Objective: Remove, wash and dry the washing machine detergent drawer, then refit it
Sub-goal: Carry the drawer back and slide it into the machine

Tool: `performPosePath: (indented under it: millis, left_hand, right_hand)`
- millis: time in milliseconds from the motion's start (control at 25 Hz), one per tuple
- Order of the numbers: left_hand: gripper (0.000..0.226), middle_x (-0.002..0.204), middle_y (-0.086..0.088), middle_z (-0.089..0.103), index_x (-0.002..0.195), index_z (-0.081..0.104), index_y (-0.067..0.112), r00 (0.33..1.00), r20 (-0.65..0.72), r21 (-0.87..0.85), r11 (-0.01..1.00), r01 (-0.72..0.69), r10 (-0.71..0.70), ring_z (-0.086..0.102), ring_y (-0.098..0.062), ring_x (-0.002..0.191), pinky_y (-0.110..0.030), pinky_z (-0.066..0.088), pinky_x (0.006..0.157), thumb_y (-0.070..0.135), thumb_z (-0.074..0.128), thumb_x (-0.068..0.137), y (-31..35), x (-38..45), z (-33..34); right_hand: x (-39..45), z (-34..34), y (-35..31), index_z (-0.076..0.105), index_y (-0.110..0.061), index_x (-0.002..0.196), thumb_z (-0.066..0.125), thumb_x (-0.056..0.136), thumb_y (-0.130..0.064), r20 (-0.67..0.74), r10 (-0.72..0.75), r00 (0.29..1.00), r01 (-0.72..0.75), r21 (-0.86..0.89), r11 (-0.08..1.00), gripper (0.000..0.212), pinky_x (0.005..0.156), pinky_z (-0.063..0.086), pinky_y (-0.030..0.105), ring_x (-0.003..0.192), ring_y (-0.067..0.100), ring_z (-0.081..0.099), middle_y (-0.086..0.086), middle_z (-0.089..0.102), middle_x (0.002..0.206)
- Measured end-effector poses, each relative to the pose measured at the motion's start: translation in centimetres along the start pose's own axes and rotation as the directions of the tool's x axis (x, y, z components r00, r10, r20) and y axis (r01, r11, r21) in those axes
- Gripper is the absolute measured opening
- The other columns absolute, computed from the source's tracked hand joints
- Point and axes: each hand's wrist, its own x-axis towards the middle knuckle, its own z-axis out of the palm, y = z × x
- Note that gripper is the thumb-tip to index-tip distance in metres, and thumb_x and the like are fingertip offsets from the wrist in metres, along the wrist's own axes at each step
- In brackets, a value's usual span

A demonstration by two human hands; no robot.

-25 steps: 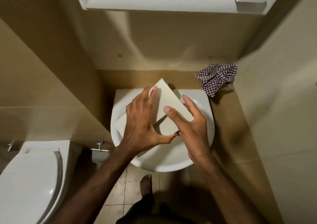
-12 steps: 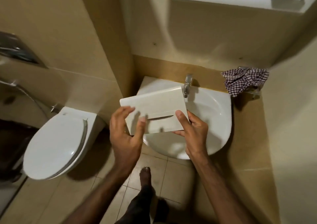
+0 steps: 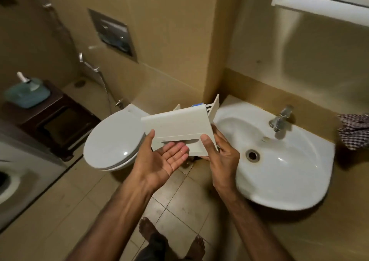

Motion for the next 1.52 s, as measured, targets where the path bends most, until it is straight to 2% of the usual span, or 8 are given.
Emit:
performPosePath:
  millis: [160,280,360,640,880,1000,1280,1520]
  left_hand:
    - [0.094,0.127,-0.034,0.065,0.138,0.048,-0.005,0.998,0.059,-0.199,0.980,0.003,0.009,0.065,-0.048,0.119,-0.059,0.046,0.108,0.069,0.069,0.082,7.1,-0.7,-5.2]
    - [0.091,0.127,-0.029,0.067,0.136,0.054,0.005,0.997,0.061,-0.300,0.953,-0.036,0.057,0.067,-0.046,0.117,-0.058,0.046,0.109,0.074,0.069,0.078,12.2,-1.4,-9.7]
    - [0.090,0.129,-0.026,0.067,0.136,0.057,0.007,0.994,0.043,-0.347,0.935,-0.075,0.096,0.066,-0.042,0.120,-0.056,0.050,0.106,0.075,0.068,0.078,16.0,-1.8,-13.7]
    - [0.078,0.121,-0.023,0.072,0.134,0.057,0.005,0.982,-0.112,-0.411,0.892,-0.187,0.154,0.071,-0.037,0.112,-0.055,0.063,0.082,0.063,0.073,0.083,28.3,-3.2,-27.3]
    - [0.077,0.121,-0.022,0.073,0.136,0.054,0.002,0.940,-0.265,-0.501,0.803,-0.323,0.214,0.071,-0.036,0.112,-0.052,0.061,0.087,0.052,0.076,0.081,35.8,-4.2,-37.6]
    - [0.072,0.121,-0.021,0.073,0.136,0.054,0.006,0.881,-0.371,-0.504,0.734,-0.456,0.293,0.071,-0.035,0.111,-0.050,0.063,0.085,0.049,0.075,0.082,38.4,-5.0,-41.6]
    - [0.054,0.116,-0.017,0.074,0.130,0.057,0.009,0.696,-0.594,-0.436,0.566,-0.700,0.403,0.074,-0.032,0.106,-0.047,0.058,0.096,0.040,0.073,0.088,44.2,-7.1,-52.3]
    - [0.045,0.128,-0.009,0.071,0.137,0.054,0.016,0.546,-0.724,-0.327,0.487,-0.810,0.422,0.073,-0.028,0.110,-0.041,0.064,0.084,0.036,0.063,0.098,49.0,-9.1,-62.9]
  right_hand:
    - [-1.7,8.2,1.5,0.073,-0.055,0.112,0.080,0.088,-0.024,0.195,0.005,0.981,-0.004,-0.008,1.000,0.040,0.094,0.061,0.029,0.126,0.005,0.066,-0.019,0.066,0.140]
    - [-3.2,14.7,3.5,0.077,-0.028,0.121,0.078,0.089,-0.020,0.315,-0.093,0.944,0.117,-0.058,0.991,0.033,0.098,0.056,0.019,0.129,0.006,0.065,-0.016,0.063,0.144]
    - [-4.3,19.7,5.0,0.070,-0.014,0.131,0.075,0.092,-0.018,0.429,-0.140,0.892,0.179,-0.052,0.982,0.040,0.099,0.057,0.023,0.135,0.012,0.061,-0.006,0.057,0.152]
    - [-8.0,37.0,10.3,0.063,-0.008,0.142,0.074,0.095,-0.006,0.706,-0.223,0.672,0.289,0.027,0.957,0.048,0.097,0.061,0.054,0.151,0.022,0.044,0.002,0.046,0.164]
    - [-11.1,49.1,13.5,0.067,-0.010,0.139,0.077,0.095,-0.008,0.802,-0.207,0.560,0.328,0.014,0.945,0.046,0.098,0.062,0.041,0.146,0.018,0.051,0.000,0.048,0.162]
    - [-12.2,53.9,15.2,0.069,-0.012,0.137,0.077,0.094,-0.008,0.857,-0.215,0.469,0.402,0.009,0.916,0.044,0.104,0.057,0.029,0.139,0.018,0.059,0.001,0.050,0.160]
    - [-15.8,67.0,20.5,0.070,-0.022,0.135,0.080,0.095,-0.016,0.946,-0.226,0.232,0.467,0.096,0.879,0.042,0.097,0.062,0.042,0.123,0.010,0.069,-0.002,0.053,0.159]
    - [-19.5,79.5,24.3,0.074,-0.024,0.130,0.080,0.093,-0.040,0.975,-0.220,0.020,0.555,0.172,0.814,0.041,0.104,0.052,0.018,0.128,-0.008,0.059,-0.006,0.055,0.156]
